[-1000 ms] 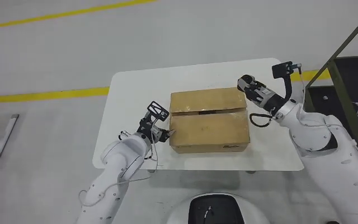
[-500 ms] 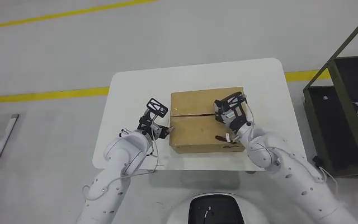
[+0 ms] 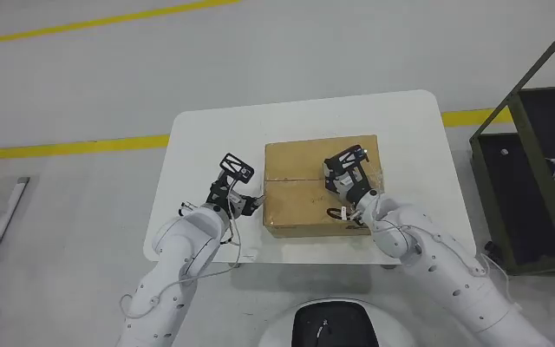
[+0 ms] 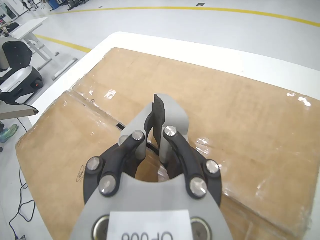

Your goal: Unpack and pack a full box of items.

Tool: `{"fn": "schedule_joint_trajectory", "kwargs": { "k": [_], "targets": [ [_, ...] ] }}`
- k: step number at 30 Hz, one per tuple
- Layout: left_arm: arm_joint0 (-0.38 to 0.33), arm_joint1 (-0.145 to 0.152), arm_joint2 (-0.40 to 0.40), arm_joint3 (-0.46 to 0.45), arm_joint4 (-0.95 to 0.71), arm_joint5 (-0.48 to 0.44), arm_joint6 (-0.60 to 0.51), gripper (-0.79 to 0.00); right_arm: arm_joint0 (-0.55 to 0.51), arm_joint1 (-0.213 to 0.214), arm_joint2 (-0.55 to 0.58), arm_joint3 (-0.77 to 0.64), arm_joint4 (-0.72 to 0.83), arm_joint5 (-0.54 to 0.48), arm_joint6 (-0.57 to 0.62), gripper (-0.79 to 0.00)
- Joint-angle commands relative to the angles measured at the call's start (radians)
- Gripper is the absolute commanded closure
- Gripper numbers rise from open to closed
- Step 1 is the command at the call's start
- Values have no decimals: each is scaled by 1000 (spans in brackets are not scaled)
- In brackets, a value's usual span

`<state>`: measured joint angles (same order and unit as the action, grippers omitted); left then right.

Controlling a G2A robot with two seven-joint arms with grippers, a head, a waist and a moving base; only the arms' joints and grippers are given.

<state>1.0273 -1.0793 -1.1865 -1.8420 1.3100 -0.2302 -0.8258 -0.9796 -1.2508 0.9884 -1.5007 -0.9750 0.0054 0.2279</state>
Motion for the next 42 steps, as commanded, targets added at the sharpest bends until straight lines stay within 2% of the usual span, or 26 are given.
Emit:
{"fn": "schedule_joint_trajectory", "kwargs": {
  "k": [1,6,12,18,27,34,37,42],
  "targets": [
    [21,1,-8,13,12,6,20,-785,-1,-2,-1,2,-5,-2,1,0],
    [49,1,-15,43,53,37,42,-785,-5,-7,2,1,-11,-8,7,0],
    [53,-3,8,101,116,30,61,-785,-13,-10,17,-10,-12,-13,15,0],
    [20,-18,57,189,160,60,111,-785,-23,-13,28,-19,-20,-13,17,0],
    [-62,-56,109,322,73,155,238,-785,-32,-18,39,-27,-28,-21,25,0],
    [-76,-70,65,375,-56,192,338,-785,-38,-22,51,-24,-35,-26,25,0],
    [-57,-70,28,363,-90,228,383,-785,-40,-23,58,-22,-36,-28,27,0],
    [-29,-69,-3,326,-114,219,417,-785,-41,-26,64,-22,-39,-32,31,0]
  ]
}}
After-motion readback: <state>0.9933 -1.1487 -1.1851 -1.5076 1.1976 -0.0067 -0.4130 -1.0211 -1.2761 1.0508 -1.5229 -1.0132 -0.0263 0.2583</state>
